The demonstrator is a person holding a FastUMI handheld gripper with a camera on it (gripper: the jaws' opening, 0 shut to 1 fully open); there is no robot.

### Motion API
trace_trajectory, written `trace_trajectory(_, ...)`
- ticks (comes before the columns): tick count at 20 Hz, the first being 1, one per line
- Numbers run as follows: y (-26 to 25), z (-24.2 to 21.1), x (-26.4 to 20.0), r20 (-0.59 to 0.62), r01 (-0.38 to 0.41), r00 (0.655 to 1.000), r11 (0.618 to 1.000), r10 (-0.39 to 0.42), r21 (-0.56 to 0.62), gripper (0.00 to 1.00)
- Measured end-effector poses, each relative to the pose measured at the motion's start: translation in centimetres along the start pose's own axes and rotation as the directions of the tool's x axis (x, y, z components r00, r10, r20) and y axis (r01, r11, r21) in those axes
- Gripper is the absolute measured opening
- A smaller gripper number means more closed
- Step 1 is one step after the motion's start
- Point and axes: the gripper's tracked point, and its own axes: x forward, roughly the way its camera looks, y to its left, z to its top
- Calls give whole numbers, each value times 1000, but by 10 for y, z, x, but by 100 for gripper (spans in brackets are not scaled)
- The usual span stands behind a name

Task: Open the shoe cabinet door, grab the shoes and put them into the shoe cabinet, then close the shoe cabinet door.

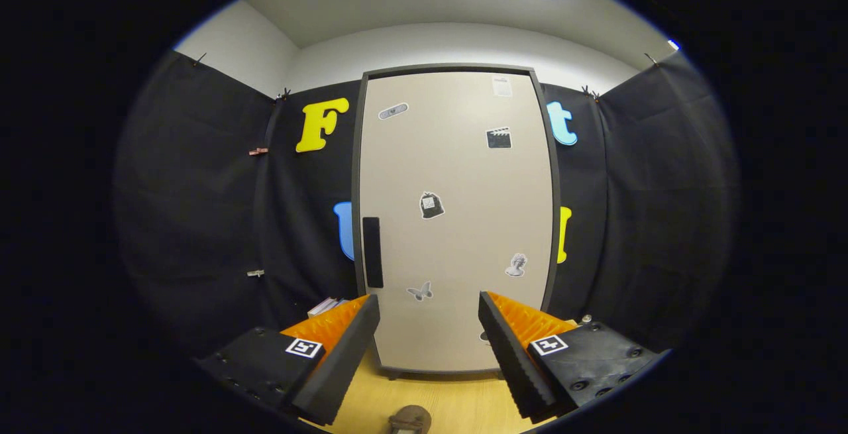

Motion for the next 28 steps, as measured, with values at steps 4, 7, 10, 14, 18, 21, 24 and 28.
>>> trace_trajectory(4,17,-1,19,5,30,1000,1000,-30,7,98)
trace_trajectory(7,37,-2,38,2,41,999,999,-41,8,98)
trace_trajectory(10,58,-4,60,11,48,999,999,-48,6,98)
trace_trajectory(14,79,-9,94,4,55,998,998,-55,6,98)
trace_trajectory(18,89,-14,135,-1,67,998,998,-67,13,98)
trace_trajectory(21,89,-20,165,-12,87,996,996,-87,4,98)
trace_trajectory(24,87,-25,189,-13,103,995,995,-103,-5,98)
trace_trajectory(28,81,-33,215,-33,128,991,992,-128,-9,98)
